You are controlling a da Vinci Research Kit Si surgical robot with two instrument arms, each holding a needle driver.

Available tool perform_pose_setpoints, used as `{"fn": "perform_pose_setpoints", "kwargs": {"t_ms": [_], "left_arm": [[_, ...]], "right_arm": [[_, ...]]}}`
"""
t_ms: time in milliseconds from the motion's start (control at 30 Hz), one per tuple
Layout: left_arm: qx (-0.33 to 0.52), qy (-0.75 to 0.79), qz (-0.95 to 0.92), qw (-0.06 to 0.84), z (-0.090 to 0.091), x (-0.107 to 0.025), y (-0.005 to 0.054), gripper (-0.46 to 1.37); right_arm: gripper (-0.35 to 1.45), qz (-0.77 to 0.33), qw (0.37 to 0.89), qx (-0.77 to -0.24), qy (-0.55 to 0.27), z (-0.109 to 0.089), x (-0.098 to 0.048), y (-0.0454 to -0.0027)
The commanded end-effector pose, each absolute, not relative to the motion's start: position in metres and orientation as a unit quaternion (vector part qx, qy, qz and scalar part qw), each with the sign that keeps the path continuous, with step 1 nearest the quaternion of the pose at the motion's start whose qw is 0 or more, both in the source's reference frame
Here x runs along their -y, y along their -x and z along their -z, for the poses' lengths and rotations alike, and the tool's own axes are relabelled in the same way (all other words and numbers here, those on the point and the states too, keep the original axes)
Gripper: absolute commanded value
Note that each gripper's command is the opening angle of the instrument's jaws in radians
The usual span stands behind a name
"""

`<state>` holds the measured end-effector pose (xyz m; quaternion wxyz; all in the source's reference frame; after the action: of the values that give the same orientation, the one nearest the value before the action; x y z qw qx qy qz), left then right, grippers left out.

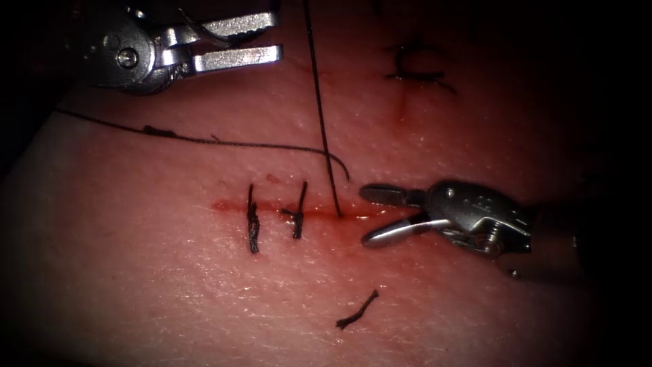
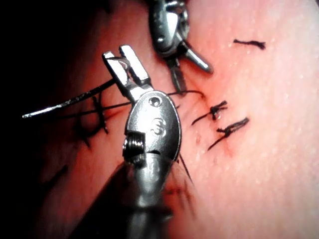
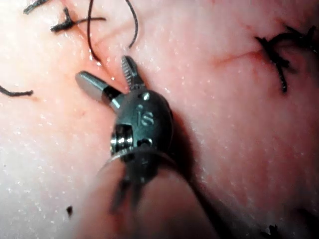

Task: Wound Closure
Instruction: Pass the needle from the left to the right gripper

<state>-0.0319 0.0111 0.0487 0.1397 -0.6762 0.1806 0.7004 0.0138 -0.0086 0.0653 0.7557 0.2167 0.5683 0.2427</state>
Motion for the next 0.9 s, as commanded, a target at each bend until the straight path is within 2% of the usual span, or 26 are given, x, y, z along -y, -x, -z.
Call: {"fn": "perform_pose_setpoints", "kwargs": {"t_ms": [33, 900], "left_arm": [[-0.178, 0.677, -0.701, 0.141, -0.049, -0.011, 0.0319, -0.35], [-0.154, 0.641, -0.744, 0.114, -0.059, 0.002, 0.0353, -0.35]], "right_arm": [[1.09, -0.242, 0.755, -0.569, -0.217, -0.065, 0.009, -0.0137], [1.09, -0.235, 0.757, -0.571, -0.213, -0.064, 0.009, -0.0136]]}}
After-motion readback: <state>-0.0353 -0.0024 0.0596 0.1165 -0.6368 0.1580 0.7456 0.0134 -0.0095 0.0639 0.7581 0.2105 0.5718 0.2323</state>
